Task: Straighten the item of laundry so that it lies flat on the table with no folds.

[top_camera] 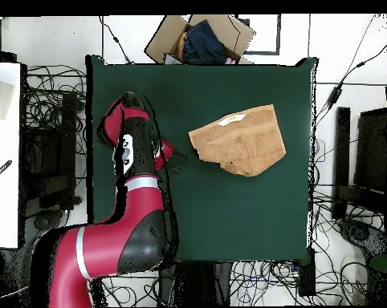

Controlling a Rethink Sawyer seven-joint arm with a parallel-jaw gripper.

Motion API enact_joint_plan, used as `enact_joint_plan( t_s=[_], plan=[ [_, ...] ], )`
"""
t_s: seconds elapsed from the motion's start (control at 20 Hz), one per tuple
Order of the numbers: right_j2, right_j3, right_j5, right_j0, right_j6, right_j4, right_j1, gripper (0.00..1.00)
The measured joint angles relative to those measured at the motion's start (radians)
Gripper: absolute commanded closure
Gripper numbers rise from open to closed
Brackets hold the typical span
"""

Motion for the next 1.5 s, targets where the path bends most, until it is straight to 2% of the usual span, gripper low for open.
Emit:
enact_joint_plan(
  t_s=[0.5, 1.5],
  plan=[
    [0.002, -0.075, 0.067, -0.001, 0.000, -0.006, 0.040, 0.00],
    [0.002, -0.076, 0.070, 0.003, 0.000, -0.013, 0.041, 0.00]
  ],
)
